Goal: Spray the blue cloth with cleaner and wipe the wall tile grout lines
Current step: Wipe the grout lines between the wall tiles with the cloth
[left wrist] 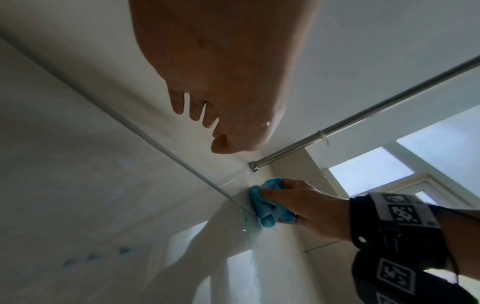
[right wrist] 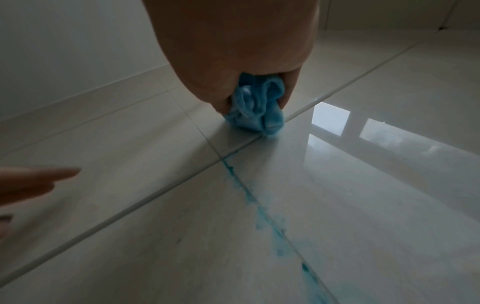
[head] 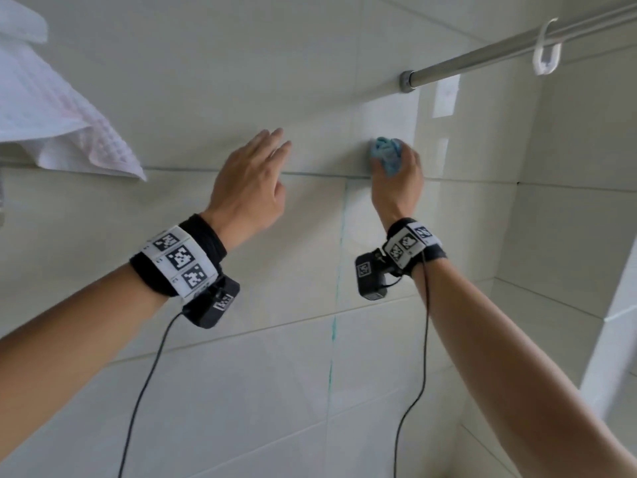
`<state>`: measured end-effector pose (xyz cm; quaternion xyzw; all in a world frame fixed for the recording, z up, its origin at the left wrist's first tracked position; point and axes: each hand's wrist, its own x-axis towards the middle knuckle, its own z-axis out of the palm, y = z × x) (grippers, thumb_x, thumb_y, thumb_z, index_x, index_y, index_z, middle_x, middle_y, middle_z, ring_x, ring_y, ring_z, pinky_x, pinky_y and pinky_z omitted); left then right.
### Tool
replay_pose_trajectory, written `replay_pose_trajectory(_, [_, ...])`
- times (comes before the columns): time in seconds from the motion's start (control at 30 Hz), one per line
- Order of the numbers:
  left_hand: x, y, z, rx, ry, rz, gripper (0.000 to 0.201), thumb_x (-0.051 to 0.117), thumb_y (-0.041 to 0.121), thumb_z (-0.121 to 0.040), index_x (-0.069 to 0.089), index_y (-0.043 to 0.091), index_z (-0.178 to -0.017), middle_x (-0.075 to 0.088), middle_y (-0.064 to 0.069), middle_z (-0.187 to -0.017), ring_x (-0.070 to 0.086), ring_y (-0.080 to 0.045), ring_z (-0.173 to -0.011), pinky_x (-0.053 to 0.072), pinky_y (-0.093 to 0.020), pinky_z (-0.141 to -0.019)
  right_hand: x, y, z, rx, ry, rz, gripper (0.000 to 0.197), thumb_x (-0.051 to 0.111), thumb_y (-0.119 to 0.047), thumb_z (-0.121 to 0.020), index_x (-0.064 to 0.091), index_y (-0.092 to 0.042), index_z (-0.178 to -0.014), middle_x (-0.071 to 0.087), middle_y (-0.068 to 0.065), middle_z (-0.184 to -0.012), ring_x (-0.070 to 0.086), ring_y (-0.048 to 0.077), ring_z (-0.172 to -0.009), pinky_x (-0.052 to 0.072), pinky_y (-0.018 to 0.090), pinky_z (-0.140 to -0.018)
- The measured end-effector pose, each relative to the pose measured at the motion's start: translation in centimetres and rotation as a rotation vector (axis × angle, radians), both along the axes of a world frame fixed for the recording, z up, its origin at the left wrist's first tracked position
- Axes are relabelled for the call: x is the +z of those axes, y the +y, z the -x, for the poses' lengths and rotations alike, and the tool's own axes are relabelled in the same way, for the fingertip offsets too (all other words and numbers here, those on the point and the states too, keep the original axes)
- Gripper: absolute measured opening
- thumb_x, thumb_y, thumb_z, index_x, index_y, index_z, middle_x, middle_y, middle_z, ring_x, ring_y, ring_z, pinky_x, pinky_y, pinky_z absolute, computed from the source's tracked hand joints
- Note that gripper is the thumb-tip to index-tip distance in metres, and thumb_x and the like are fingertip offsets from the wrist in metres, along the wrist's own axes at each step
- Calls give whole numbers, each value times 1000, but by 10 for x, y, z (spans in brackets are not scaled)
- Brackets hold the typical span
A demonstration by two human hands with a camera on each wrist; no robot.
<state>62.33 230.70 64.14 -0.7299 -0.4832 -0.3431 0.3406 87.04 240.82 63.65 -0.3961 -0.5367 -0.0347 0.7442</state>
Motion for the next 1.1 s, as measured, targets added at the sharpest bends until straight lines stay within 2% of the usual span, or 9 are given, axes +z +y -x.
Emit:
replay_pose_trajectory(0.1, [22,15,-16,57,39,-51,62,51,9,-94,42,2,-155,32,-17,-166,29,-35,-154,30,-49,-123,-5,20,-3,-45,-81,13,39,70,-47,-92,66,-23,-122,69,-5,-118,62,20,-94,55,40,-86])
replay_pose_trajectory(0.23, [39,34,-29,164,50,-93,63,48,13,-96,37,4,-157,27,-16,-169,21,-33,-157,23,-50,-125,-25,31,-8,-105,-222,-89,30,66,-39,-98,67,-19,-121,70,-6,-120,54,23,-84,46,35,-81])
replay_pose_trajectory(0.33, [25,48,-39,205,-11,-104,65,47,13,-96,32,4,-159,23,-16,-170,17,-32,-159,19,-47,-128,-52,31,1,-132,-325,-89,34,63,-37,-99,64,-21,-129,67,-10,-127,51,27,-91,38,29,-74])
replay_pose_trajectory(0.53, [4,64,-54,263,-63,-180,71,44,10,-94,24,8,-163,17,-14,-172,12,-34,-160,17,-48,-129,-44,26,-39,-72,-652,-120,31,66,-28,-96,65,-24,-126,68,-12,-125,50,25,-100,50,36,-65])
replay_pose_trajectory(0.7, [1,65,-55,276,-62,-192,69,44,9,-96,27,9,-163,19,-14,-172,14,-34,-159,17,-45,-129,-50,29,-26,-59,-554,-164,25,62,-20,-92,68,-21,-117,69,-14,-116,47,26,-94,46,35,-71])
replay_pose_trajectory(0.77, [0,65,-55,282,-43,-203,68,44,9,-96,28,9,-162,20,-14,-171,15,-35,-159,18,-44,-129,-54,25,-17,-54,-619,-198,25,63,-18,-94,67,-19,-119,68,-12,-118,47,27,-94,46,33,-73])
replay_pose_trajectory(0.9, [0,64,-53,289,-37,-201,67,42,9,-97,28,10,-162,20,-14,-171,16,-34,-159,19,-43,-129,-37,27,-39,-89,-782,-176,24,63,-26,-98,66,-23,-121,67,-14,-121,48,26,-102,51,40,-62])
replay_pose_trajectory(1.03, [-4,64,-57,305,-42,-205,67,41,9,-97,26,10,-163,19,-13,-172,14,-33,-159,19,-42,-129,-43,33,-35,-63,-559,-159,24,60,-19,-95,69,-20,-117,69,-9,-121,51,31,-99,43,35,-70])
replay_pose_trajectory(1.1, [-5,65,-59,320,-44,-210,68,41,10,-98,25,10,-163,19,-13,-172,14,-34,-159,19,-42,-129,-53,25,-15,-65,-598,-183,26,62,-15,-94,69,-18,-119,68,-8,-122,51,33,-98,43,34,-72])
